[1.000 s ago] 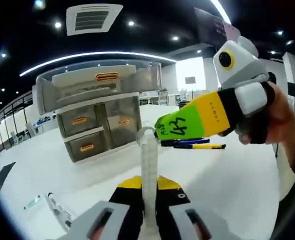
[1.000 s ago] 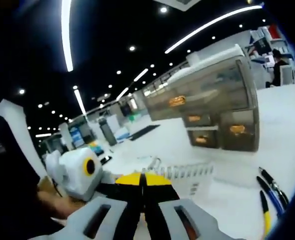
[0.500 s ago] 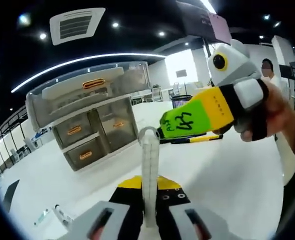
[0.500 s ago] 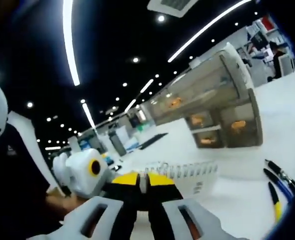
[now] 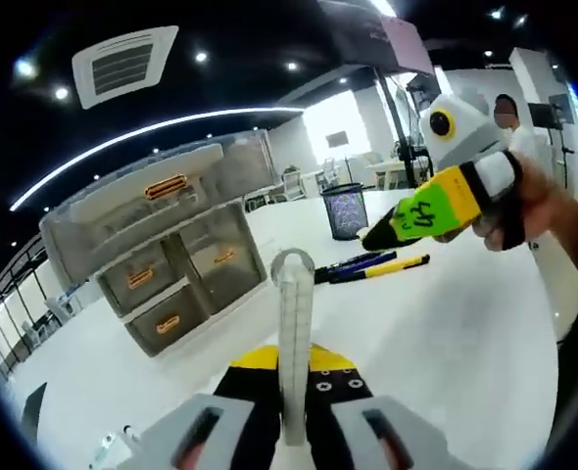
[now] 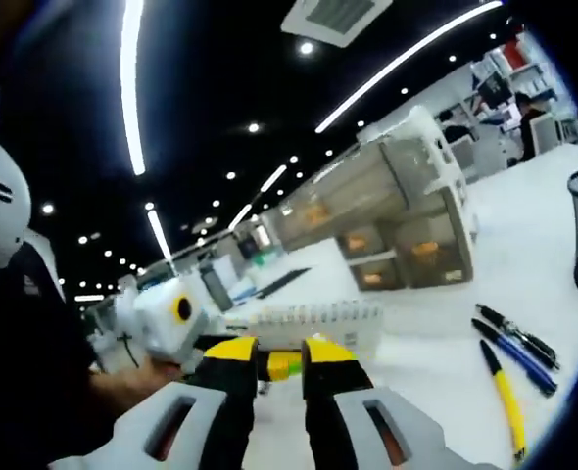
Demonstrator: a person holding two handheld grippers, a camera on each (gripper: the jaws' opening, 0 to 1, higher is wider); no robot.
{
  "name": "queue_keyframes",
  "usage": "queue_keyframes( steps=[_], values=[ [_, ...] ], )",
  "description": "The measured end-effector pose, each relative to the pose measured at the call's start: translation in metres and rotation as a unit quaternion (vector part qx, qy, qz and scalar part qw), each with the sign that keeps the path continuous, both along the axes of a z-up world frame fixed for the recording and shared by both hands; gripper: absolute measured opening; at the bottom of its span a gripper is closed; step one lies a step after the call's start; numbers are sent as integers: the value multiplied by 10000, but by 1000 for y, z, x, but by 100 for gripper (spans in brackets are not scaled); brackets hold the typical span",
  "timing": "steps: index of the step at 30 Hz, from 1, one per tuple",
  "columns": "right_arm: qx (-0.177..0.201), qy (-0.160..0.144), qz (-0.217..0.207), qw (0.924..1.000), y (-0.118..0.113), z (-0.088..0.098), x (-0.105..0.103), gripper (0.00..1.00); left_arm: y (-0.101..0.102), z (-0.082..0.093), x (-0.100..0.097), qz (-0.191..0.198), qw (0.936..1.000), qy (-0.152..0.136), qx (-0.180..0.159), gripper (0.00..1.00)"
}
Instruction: Pick up the scattered pens and sticky notes one by one and arrange them into an orderly layout on the desk, lining the pens up parallel to each other and squaring the sticky note stack until the whole desk area is clear and organized
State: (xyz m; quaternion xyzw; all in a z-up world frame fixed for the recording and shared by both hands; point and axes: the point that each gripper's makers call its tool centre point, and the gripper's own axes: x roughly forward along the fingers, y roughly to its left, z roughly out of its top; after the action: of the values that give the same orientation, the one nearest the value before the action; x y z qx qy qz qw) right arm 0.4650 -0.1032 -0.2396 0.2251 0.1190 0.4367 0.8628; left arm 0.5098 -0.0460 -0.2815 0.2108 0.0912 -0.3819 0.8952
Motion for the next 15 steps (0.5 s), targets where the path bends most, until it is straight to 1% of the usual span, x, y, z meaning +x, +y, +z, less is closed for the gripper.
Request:
queue_keyframes(
  steps=[1, 2, 3, 7, 9, 10, 11, 14, 15],
  values=[
    [14, 31, -45, 10000, -4, -2, 0, 16, 0, 2, -1, -28, 10000, -25, 6, 7],
    [12, 91, -114, 9999, -12, -7, -1, 16, 0, 9, -3, -124, 9999, -106, -8, 7],
    [-10, 140, -170, 9998, -18, -12, -2, 15, 0, 11, -4, -134, 9998, -124, 1, 7],
    [-108, 200, -393, 9990, -39, -24, -5, 16, 2, 31, -6, -249, 9989, -362, 136, 7],
    [-98, 196, -552, 9982, -51, -25, -6, 17, 4, 44, -7, -322, 9979, -526, 207, 7],
    [-88, 203, -566, 9982, -54, -25, -7, 16, 4, 46, -8, -344, 9976, -563, 227, 7],
    [-61, 211, -595, 9980, -59, -25, -9, 16, 4, 52, -9, -395, 9967, -657, 276, 7],
    [-51, 157, -740, 9971, -68, -24, -10, 17, 6, 63, -12, -469, 9956, -744, 320, 7],
    [-70, 134, -776, 9969, -70, -23, -10, 17, 7, 67, -13, -508, 9946, -814, 387, 7]
  ],
)
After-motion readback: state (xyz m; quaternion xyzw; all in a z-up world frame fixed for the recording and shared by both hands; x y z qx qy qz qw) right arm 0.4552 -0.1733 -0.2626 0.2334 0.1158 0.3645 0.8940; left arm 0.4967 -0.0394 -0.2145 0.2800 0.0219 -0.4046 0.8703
